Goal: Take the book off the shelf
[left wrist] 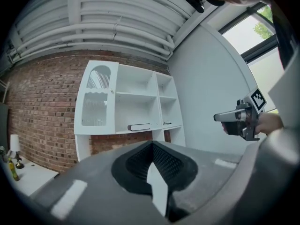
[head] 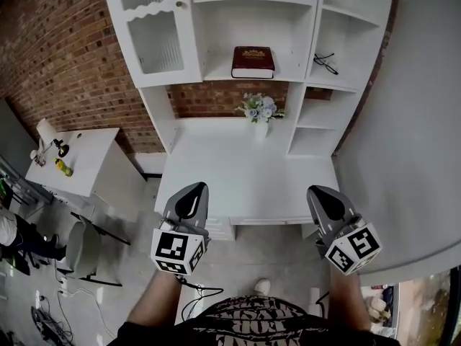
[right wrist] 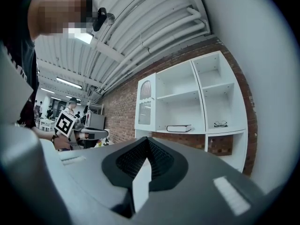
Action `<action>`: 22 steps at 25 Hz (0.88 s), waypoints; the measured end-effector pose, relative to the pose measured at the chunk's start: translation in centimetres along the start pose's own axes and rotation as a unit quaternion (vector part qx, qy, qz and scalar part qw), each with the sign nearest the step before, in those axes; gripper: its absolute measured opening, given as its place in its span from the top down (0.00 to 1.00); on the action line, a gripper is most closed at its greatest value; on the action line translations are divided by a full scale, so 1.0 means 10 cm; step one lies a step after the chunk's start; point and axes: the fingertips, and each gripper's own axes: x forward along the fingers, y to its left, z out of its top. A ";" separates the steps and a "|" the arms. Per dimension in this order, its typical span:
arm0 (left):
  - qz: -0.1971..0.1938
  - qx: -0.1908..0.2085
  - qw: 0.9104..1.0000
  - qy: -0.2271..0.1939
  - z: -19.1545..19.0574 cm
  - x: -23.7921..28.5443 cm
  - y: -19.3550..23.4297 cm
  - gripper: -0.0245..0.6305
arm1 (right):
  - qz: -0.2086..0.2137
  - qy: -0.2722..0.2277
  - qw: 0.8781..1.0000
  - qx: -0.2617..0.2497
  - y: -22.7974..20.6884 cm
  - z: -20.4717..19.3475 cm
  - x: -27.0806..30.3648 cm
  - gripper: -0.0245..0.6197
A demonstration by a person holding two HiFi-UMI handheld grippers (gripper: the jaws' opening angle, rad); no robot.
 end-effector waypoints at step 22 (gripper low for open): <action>0.066 -0.002 0.998 -0.004 0.21 1.10 -0.09 0.96 | 0.070 0.007 0.997 0.022 -1.10 -0.12 0.46 0.92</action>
